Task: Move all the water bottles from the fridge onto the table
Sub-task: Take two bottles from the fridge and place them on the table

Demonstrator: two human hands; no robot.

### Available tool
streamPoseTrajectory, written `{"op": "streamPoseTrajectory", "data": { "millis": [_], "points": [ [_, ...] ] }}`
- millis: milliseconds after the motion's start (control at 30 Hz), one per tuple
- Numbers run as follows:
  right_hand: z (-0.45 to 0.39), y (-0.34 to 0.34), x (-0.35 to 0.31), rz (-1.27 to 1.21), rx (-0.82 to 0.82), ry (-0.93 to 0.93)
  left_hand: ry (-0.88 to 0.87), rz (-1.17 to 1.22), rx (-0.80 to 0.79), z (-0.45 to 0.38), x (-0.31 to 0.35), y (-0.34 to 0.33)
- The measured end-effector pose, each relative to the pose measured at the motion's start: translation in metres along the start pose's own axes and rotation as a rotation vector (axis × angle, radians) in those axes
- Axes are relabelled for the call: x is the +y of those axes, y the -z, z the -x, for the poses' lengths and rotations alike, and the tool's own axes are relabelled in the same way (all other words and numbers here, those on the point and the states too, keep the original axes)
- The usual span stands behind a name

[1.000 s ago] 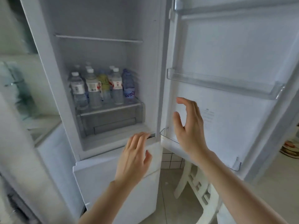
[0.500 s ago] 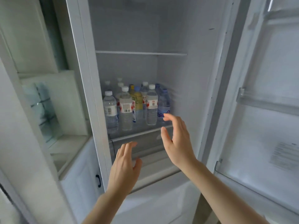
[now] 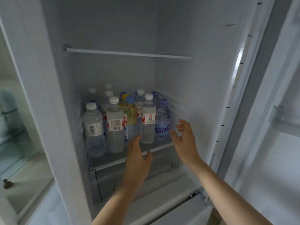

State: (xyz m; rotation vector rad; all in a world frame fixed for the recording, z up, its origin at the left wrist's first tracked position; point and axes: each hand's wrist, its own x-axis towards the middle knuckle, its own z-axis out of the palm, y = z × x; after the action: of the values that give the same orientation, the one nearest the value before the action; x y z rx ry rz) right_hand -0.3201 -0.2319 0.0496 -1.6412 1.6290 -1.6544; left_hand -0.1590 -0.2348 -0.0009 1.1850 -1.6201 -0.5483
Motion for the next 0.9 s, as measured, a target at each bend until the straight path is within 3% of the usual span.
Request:
{"op": "streamPoseTrajectory", "data": {
  "millis": [333, 900],
  "points": [
    [-0.099, -0.050, 0.070, -0.113, -0.033, -0.127, -0.076, 0.121, 0.185, -0.103, -0.023, -0.078],
    [-0.126, -0.070, 0.098, -0.276, -0.112, -0.135, 0.071, 0.187, 0.354, -0.128, -0.045, -0.109]
  ]
}}
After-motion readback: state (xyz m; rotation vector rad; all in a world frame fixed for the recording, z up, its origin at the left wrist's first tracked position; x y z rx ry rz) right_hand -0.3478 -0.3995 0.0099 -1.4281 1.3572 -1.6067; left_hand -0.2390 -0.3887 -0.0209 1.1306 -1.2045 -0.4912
